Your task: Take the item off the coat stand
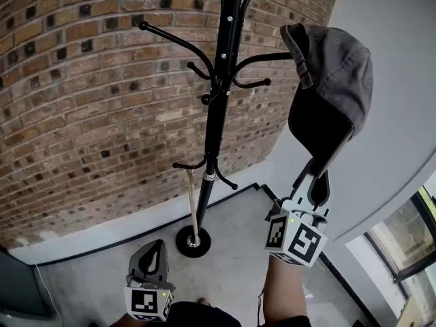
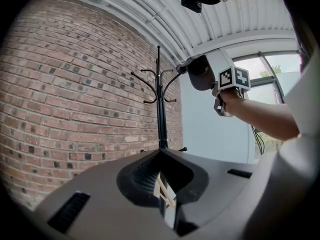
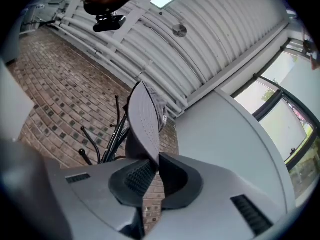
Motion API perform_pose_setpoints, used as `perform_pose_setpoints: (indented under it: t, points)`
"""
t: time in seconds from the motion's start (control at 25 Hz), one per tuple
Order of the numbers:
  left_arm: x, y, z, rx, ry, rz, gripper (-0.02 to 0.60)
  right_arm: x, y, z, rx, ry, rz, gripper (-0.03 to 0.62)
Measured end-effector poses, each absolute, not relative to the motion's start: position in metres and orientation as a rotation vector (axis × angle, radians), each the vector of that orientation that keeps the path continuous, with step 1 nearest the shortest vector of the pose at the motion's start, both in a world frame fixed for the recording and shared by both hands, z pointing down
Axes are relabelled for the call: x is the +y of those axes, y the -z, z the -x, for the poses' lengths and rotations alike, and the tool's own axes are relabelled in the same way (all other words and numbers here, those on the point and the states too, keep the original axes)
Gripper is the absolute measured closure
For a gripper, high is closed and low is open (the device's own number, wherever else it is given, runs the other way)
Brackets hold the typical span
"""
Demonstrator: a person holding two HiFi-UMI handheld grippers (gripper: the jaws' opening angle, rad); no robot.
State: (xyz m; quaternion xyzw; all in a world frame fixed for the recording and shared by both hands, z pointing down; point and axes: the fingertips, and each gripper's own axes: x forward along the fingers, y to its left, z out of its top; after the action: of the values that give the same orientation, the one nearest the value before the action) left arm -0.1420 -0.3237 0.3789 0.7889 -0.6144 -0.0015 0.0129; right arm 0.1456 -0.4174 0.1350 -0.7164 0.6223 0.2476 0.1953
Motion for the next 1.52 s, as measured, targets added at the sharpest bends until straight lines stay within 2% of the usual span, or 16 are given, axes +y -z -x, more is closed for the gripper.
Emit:
perform_pose_setpoints:
  t: [0.24, 0.44, 0.84, 1.16, 1.52]
  points:
    - [-0.318, -0.376, 0.147, -1.897, 0.029, -2.462, 0.555, -0.414, -0.120, -0.186, 1.672, -0.520, 2.015, 0.562]
    - [-0.311, -0.389, 0.152, -1.849, -0.010, -2.468, 0.555, -0.395, -0.188, -0.204, 1.728, -0.317, 2.100, 0.562]
    - [-0.264, -0.434, 0.137, -1.565, -0.087, -2.540, 0.555, -0.282, -0.340, -0.178, 1.886, 0.162, 2.212, 0.562]
    - [-0.214, -0.471, 0.125, -1.370, -0.132, -2.549, 0.555, -0.177, -0.417, -0.150, 1.941, 0.491, 2.241, 0.562]
    - [-0.148, -0.486, 0.102, -1.356, -0.203, -2.540, 0.555, -0.085, -0.480, -0.136, 2.073, 0.737, 2.153, 0.562]
